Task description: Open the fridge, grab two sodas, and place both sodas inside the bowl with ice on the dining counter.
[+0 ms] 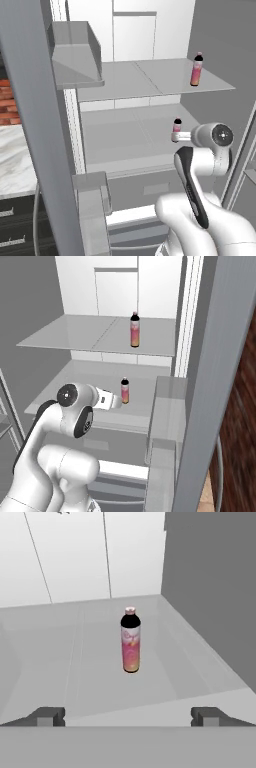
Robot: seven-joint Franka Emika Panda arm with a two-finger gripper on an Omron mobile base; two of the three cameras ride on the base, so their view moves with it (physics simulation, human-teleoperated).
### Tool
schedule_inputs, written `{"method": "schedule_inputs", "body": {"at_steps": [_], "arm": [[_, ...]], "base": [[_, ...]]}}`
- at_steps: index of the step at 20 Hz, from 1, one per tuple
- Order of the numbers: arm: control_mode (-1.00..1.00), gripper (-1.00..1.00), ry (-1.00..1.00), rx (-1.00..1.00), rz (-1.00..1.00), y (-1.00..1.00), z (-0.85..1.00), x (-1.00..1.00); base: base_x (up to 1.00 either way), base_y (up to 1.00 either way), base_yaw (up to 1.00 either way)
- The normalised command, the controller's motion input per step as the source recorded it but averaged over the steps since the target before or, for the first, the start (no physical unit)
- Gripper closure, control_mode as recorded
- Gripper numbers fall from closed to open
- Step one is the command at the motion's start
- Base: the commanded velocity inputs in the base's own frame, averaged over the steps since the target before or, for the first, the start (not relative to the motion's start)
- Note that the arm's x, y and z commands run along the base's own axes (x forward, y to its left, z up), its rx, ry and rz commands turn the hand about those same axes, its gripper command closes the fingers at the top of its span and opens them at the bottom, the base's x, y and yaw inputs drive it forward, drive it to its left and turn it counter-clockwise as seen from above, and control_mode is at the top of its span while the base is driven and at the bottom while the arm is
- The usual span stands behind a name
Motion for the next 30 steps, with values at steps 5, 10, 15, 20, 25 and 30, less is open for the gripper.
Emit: {"method": "schedule_inputs", "body": {"at_steps": [5,10,15,20,25,30], "arm": [[-1.0,-1.0,-0.03,0.0,-0.01,-0.05,0.0,0.0],[-1.0,-1.0,0.0,0.0,0.0,0.0,0.0,0.0],[-1.0,-1.0,0.0,0.0,0.0,0.0,0.0,0.07],[-1.0,-1.0,0.0,0.0,0.0,0.0,0.0,0.15],[-1.0,-1.0,0.0,0.0,0.0,0.0,0.0,0.35],[-1.0,-1.0,0.0,0.0,0.0,0.0,0.0,0.43]], "base": [[0.0,0.0,0.0],[0.0,0.0,0.0],[0.0,0.0,0.0],[0.0,0.0,0.0],[0.0,0.0,0.0],[0.0,0.0,0.0]]}}
